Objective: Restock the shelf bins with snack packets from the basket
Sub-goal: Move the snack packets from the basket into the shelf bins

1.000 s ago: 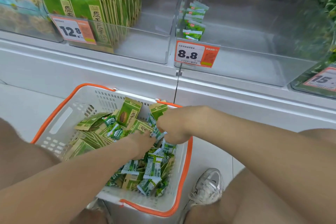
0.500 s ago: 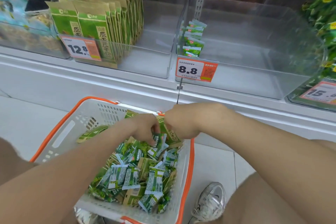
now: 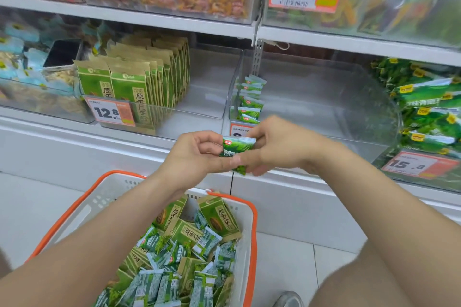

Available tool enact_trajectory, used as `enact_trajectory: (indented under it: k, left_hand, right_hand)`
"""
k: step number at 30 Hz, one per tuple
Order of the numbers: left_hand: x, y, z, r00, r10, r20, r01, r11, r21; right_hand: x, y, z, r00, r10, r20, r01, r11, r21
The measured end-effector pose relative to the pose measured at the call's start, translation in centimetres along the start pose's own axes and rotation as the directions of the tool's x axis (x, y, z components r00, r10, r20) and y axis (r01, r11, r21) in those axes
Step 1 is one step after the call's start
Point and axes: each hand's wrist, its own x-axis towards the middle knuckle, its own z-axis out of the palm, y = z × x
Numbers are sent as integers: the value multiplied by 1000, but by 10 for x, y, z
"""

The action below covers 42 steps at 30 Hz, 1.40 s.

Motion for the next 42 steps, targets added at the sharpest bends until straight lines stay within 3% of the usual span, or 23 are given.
enact_trajectory:
  k: [4, 6, 9, 11, 15, 17, 19, 25, 35, 42]
  left_hand:
    - [8, 23, 7, 987, 146, -65, -145, 989, 27]
    - [15, 30, 7, 965, 241, -107, -228, 966, 124]
    - [27, 30, 4, 900, 410, -146, -326, 857, 398]
    - [32, 29, 4, 862, 491, -127, -347, 753, 560]
    - [40, 25, 9, 837, 545, -58, -338, 597, 727]
    - [44, 23, 11, 832, 554, -32, -342, 557, 757]
    - [46, 22, 12, 833, 553, -26, -348, 559, 753]
    - [51, 20, 15, 837, 547, -22, -354, 570, 741]
    - [51, 20, 13, 840, 542, -9, -362, 574, 735]
    - [50, 20, 10, 835, 550, 13, -393, 580, 713]
  right_hand:
    - [5, -8, -13, 963, -98, -252, 110, 993, 33]
    - [17, -3, -29, 889, -124, -441, 174, 982, 74]
    - [41, 19, -56, 739, -171, -652, 147, 985, -91]
    - [53, 30, -64, 771, -133, -622, 46, 987, -154]
    - [64, 31, -63, 957, 139, -253, -115, 987, 110]
    - [68, 31, -62, 973, 209, -96, -195, 970, 144]
    - [75, 31, -62, 968, 249, -28, -242, 959, 145]
    - [95, 21, -55, 944, 319, -85, -321, 947, -15]
    - [103, 3, -46, 874, 481, -67, -483, 876, -3]
    - [114, 6, -47, 874, 302, -380, -405, 886, -226]
